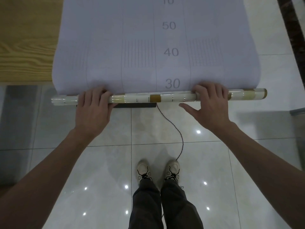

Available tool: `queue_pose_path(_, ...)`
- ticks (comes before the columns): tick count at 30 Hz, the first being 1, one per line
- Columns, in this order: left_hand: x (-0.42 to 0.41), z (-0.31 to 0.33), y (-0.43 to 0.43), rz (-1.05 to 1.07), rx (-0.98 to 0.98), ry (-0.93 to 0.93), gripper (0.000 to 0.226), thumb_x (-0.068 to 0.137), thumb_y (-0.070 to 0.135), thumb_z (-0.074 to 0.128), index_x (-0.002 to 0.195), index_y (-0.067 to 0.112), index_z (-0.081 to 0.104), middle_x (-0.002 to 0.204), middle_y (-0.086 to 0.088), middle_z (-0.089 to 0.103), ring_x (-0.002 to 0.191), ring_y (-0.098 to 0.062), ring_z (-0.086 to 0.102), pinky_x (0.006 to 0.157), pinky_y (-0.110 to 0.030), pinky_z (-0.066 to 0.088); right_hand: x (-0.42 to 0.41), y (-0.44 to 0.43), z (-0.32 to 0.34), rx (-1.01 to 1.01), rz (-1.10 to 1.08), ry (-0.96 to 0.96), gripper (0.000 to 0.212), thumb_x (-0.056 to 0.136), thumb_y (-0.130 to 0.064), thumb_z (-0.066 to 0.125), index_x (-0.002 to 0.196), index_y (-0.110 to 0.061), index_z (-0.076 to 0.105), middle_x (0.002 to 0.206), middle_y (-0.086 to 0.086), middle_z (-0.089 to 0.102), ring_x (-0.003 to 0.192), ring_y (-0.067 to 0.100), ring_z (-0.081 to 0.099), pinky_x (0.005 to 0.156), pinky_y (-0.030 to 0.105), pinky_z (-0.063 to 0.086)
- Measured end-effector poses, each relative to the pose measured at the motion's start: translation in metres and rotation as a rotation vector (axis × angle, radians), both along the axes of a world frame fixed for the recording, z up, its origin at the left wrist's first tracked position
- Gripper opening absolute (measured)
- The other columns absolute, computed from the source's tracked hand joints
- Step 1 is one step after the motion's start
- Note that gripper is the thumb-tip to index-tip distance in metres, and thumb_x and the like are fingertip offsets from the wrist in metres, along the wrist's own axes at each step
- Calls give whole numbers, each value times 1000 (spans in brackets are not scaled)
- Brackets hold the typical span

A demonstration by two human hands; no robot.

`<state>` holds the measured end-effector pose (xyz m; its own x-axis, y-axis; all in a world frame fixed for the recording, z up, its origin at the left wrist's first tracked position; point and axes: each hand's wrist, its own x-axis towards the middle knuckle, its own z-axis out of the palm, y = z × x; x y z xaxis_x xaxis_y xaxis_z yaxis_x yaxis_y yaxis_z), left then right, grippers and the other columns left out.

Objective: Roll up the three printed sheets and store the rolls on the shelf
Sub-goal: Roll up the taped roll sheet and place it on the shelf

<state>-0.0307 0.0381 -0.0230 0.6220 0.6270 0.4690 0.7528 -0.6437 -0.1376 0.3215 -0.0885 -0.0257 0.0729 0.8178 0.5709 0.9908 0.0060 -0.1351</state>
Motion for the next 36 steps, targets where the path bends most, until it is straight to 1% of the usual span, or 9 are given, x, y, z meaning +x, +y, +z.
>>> queue_pose_path(3, 1, 5, 0, 25, -21, 5, 32, 103, 32, 50, 117, 3, 57, 111, -21, 59, 94, -37, 47, 82, -47, 37, 2, 3, 5, 5, -25, -24, 45, 90, -57, 68, 101, -13, 67, 105, 11, 64, 98, 26, 50, 86, 41, 38)
queue_pose_path(6, 3, 12, 3, -7, -56, -23, 44, 100, 40, 54, 122, 2, 53, 115, -21, 59, 99, -39, 52, 85, -48, 38, 4, 6, 7, -23, -32, -44, 45, 93, -57, 63, 106, -14, 67, 108, 7, 66, 99, 28, 55, 87, 41, 39)
queue_pose_path(11, 4, 18, 14, -18, 42, 21, 30, 102, 33, 56, 114, 6, 61, 114, -19, 60, 98, -38, 56, 84, -46, 39, 2, 10, 12, -20, -42, -42, 42, 97, -52, 60, 109, -12, 65, 107, 11, 64, 100, 33, 60, 90, 43, 40)
queue_pose_path(16, 6, 24, 14, 2, -17, 37, 33, 104, 32, 49, 123, 5, 57, 115, -18, 60, 101, -36, 53, 89, -46, 39, 1, 15, 25, -41, -41, -27, 52, 91, -60, 63, 109, -11, 67, 108, 11, 63, 103, 31, 59, 94, 44, 38)
queue_pose_path(20, 6, 38, 18, -40, -21, 29, 27, 105, 30, 49, 114, 7, 59, 112, -14, 63, 99, -33, 57, 88, -45, 40, 5, 20, 38, -65, -21, -71, 47, 94, -59, 59, 102, -14, 64, 103, 6, 65, 98, 30, 60, 95, 44, 37)
queue_pose_path(24, 9, 51, 22, -31, -154, 45, 35, 105, 36, 44, 121, 7, 57, 120, -18, 57, 105, -36, 55, 92, -48, 39, 6, 30, 45, -70, -55, -59, 40, 95, -53, 62, 101, -13, 67, 107, 11, 62, 99, 31, 58, 95, 45, 36)
queue_pose_path(28, 13, 55, 30, -16, -154, 83, 44, 103, 40, 46, 129, 6, 54, 118, -19, 58, 103, -37, 55, 90, -49, 42, 3, 39, 51, -91, -134, -67, 38, 99, -51, 56, 100, -15, 68, 100, 9, 61, 93, 30, 56, 91, 43, 35)
queue_pose_path(32, 18, 67, 39, -49, -188, 75, 32, 106, 34, 40, 118, 8, 56, 109, -14, 63, 95, -33, 58, 88, -46, 42, -4, 44, 61, -126, -162, -91, 35, 105, -45, 45, 104, -15, 63, 100, 5, 65, 96, 28, 58, 92, 40, 36)
queue_pose_path(36, 25, 71, 43, 2, -284, 78, 27, 106, 26, 40, 115, 8, 57, 112, -15, 63, 100, -33, 58, 94, -46, 42, -4, 42, 65, -170, -140, -120, 36, 101, -47, 53, 110, -15, 65, 114, 8, 63, 105, 30, 58, 95, 42, 38)
